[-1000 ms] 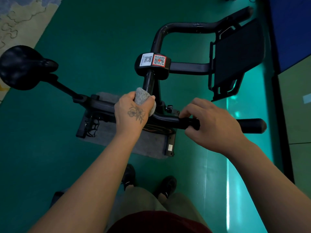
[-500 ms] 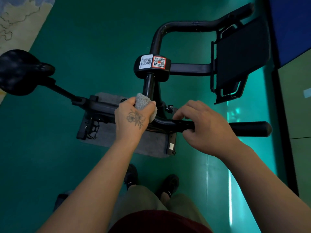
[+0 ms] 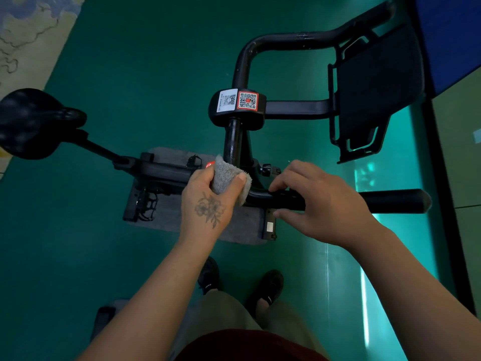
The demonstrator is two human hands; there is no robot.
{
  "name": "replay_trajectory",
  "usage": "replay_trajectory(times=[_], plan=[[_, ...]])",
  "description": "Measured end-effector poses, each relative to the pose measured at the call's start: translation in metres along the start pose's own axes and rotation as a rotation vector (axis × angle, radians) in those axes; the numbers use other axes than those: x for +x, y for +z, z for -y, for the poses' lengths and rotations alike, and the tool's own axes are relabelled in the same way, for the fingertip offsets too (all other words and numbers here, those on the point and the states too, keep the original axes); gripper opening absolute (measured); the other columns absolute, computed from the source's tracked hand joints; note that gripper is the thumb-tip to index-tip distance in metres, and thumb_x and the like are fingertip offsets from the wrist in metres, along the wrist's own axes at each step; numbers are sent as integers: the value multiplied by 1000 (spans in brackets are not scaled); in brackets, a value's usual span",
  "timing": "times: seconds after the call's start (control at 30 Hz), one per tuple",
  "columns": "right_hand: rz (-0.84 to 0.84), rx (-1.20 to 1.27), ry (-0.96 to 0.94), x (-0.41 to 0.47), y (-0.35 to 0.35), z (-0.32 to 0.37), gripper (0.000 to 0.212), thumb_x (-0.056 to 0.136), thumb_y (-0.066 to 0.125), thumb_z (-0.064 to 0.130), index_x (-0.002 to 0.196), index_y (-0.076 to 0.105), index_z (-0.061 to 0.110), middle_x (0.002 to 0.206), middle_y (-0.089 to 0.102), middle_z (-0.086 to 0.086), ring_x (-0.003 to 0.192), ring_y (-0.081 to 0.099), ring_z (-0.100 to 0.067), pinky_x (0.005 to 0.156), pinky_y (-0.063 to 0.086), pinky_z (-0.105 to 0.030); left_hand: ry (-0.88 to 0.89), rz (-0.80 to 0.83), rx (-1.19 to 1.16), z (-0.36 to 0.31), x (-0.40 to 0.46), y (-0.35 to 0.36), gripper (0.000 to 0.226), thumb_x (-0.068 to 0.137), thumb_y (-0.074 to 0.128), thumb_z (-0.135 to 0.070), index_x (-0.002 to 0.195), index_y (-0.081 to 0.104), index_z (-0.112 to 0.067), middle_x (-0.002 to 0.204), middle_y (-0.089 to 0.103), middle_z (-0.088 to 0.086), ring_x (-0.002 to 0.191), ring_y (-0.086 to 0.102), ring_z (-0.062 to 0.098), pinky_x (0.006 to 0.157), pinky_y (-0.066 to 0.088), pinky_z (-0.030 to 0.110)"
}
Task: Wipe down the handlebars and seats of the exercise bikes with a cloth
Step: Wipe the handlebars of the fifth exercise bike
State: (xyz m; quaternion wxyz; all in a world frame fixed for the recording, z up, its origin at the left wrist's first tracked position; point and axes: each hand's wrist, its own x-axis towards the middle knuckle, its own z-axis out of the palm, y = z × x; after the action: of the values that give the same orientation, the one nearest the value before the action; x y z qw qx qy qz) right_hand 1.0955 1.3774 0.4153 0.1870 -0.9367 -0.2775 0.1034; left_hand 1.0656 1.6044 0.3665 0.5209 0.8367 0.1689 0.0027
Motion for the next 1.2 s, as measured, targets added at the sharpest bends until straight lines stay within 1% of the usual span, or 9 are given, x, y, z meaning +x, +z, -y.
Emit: replay_trajectory(times=[0.2, 0.33, 0.47, 0.63, 0.73, 0.87, 1.03, 1.1, 1.2], plan=[[-12, -34, 20, 0, 2, 1, 39, 80, 80, 46, 113, 61, 38, 109, 51, 20, 100, 53, -6, 68, 41, -27, 5, -54, -12, -16, 43, 4, 37, 86, 74, -59, 96, 77, -24, 93, 72, 1, 89, 69, 18, 83, 58, 42], [-21, -46, 34, 0, 2, 3, 39, 80, 82, 46, 112, 62, 39, 108, 51, 20, 99, 52, -3, 68, 39, -25, -76, -41, -48, -22, 57, 5, 38, 80, 74, -63, 95, 78, -28, 94, 76, 0, 91, 72, 19, 86, 60, 46], [-35, -57, 30, -1, 3, 3, 38, 79, 81, 43, 112, 63, 37, 108, 53, 18, 101, 54, -7, 68, 36, -25, -144, -14, -39, -18, 33, 1, 24, 89, 79, -49, 88, 75, -26, 84, 75, -2, 80, 71, 16, 72, 57, 36], [-30, -60, 27, 0, 2, 3, 37, 79, 80, 42, 112, 63, 37, 108, 52, 17, 100, 54, -8, 67, 36, -25, -190, -24, -47, -15, 26, 2, 26, 87, 81, -46, 82, 74, -22, 75, 73, -4, 66, 65, 9, 63, 52, 31], [-28, -63, 29, 1, 2, 2, 37, 79, 80, 43, 111, 62, 37, 107, 52, 17, 99, 54, -9, 67, 36, -25, -177, -7, -20, -21, 44, 5, 26, 85, 84, -43, 83, 74, -19, 77, 74, -2, 72, 71, 14, 66, 57, 32], [-43, -67, 32, 1, 4, 3, 36, 78, 80, 42, 109, 62, 37, 105, 52, 17, 97, 55, -9, 65, 35, -25, -157, 32, -5, -25, 53, 5, 28, 85, 85, -44, 88, 75, -18, 78, 75, -4, 72, 73, 11, 67, 59, 30], [-50, -68, 27, 1, 5, 4, 35, 79, 81, 42, 108, 63, 36, 105, 52, 18, 95, 54, -6, 64, 35, -24, -170, 80, -62, -24, 47, -1, 33, 85, 83, -54, 95, 75, -24, 87, 78, -6, 80, 75, 8, 83, 64, 40], [-52, -71, 27, 1, 4, 4, 34, 79, 80, 41, 108, 63, 36, 105, 52, 18, 95, 54, -7, 64, 35, -24, -155, 77, -73, -22, 38, -6, 32, 87, 81, -57, 105, 72, -33, 100, 76, -11, 91, 72, 2, 89, 62, 37], [-57, -72, 27, 0, 4, 5, 34, 79, 81, 39, 108, 63, 36, 104, 53, 17, 95, 54, -7, 64, 35, -24, -128, 43, -162, -14, 24, -13, 56, 81, 79, -52, 130, 61, -32, 122, 70, -14, 111, 68, 1, 97, 58, 33]])
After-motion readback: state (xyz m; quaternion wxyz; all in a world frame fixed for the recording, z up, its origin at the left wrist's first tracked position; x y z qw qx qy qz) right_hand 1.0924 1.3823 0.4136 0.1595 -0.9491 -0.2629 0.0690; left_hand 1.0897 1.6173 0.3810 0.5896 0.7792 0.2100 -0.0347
